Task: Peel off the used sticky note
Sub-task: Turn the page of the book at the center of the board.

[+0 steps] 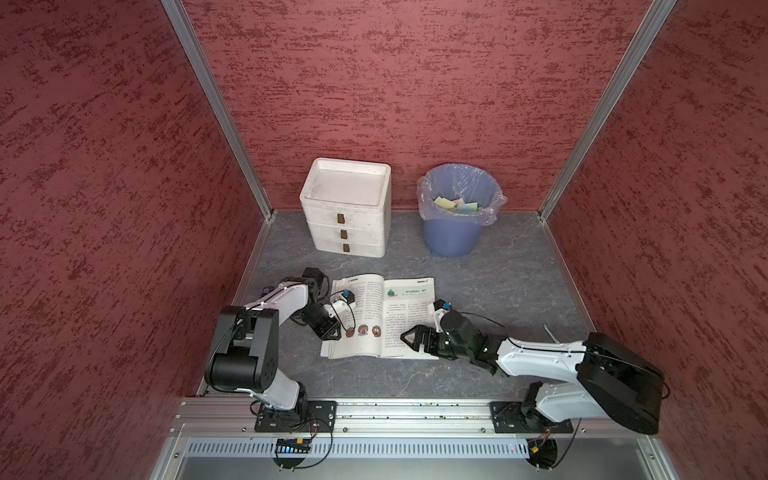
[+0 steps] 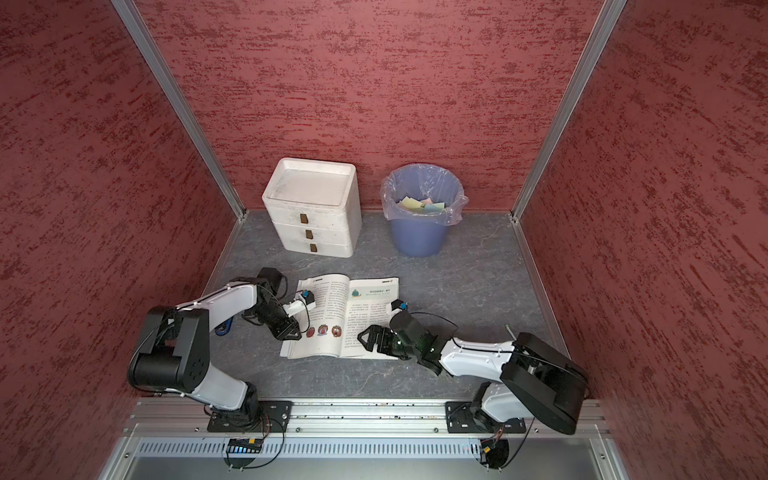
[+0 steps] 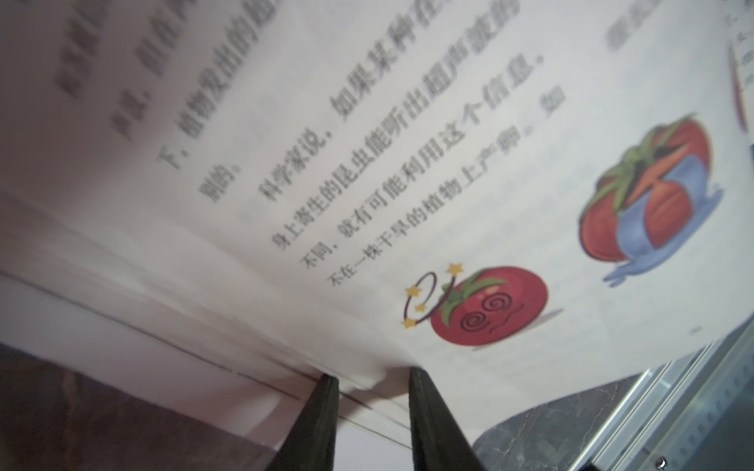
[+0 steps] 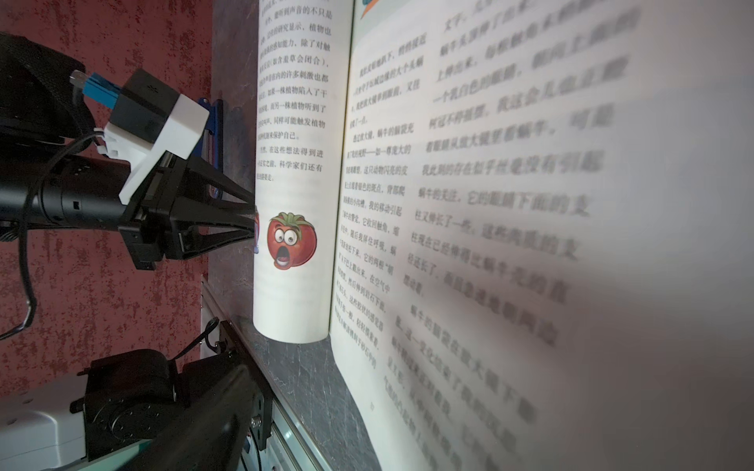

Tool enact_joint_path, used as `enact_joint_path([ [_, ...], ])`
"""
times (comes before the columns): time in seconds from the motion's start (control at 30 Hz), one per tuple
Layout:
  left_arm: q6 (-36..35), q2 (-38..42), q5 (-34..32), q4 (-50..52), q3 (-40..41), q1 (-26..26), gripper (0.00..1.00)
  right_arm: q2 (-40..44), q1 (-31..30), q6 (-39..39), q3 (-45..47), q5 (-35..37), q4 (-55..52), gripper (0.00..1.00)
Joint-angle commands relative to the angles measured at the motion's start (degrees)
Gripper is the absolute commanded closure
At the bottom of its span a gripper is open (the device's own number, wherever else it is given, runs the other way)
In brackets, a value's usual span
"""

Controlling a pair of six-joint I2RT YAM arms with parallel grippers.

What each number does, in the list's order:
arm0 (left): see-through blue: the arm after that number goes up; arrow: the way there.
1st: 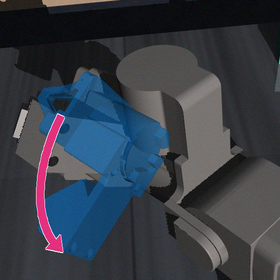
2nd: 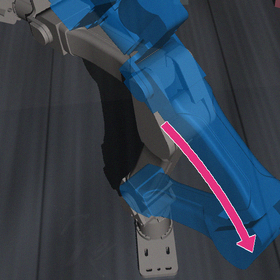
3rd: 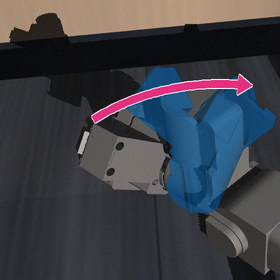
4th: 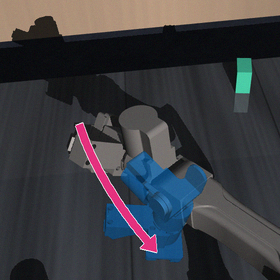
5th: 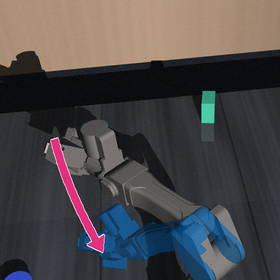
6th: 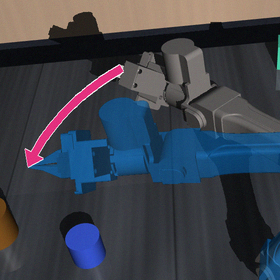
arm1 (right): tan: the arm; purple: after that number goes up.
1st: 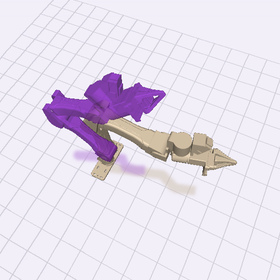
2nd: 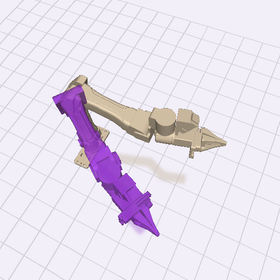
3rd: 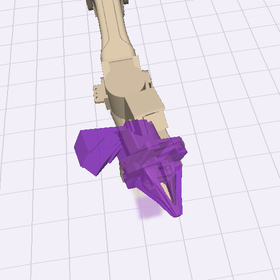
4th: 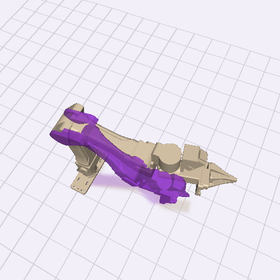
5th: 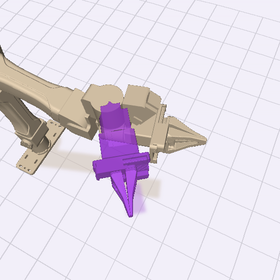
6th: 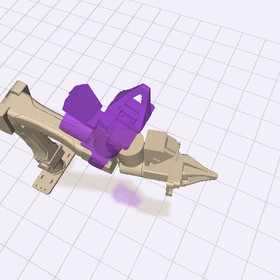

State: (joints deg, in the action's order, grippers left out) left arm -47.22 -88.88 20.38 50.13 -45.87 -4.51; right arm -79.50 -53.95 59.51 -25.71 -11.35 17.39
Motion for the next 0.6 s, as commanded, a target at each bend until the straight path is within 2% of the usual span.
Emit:
enact_joint_path([
  [0.0,-0.51,-1.57,1.22,-0.05,0.51,-0.62,0.68,-1.65,-0.94,-2.48,-5.71,-3.74,3.26,0.03],
  [0.17,-1.28,-2.28,2.37,0.78,-0.45,1.05,0.68,-4.51,-4.45,-6.70,-15.03,-3.48,-1.44,0.03],
  [0.33,-2.35,-2.47,3.78,1.55,-1.19,3.45,0.68,-11.53,-7.53,-9.48,-23.81,-2.10,-5.60,0.02],
  [0.57,-6.33,-0.70,6.76,4.91,-3.14,11.16,0.68,-20.24,-9.37,-11.83,-34.01,-3.32,-9.88,0.02],
])
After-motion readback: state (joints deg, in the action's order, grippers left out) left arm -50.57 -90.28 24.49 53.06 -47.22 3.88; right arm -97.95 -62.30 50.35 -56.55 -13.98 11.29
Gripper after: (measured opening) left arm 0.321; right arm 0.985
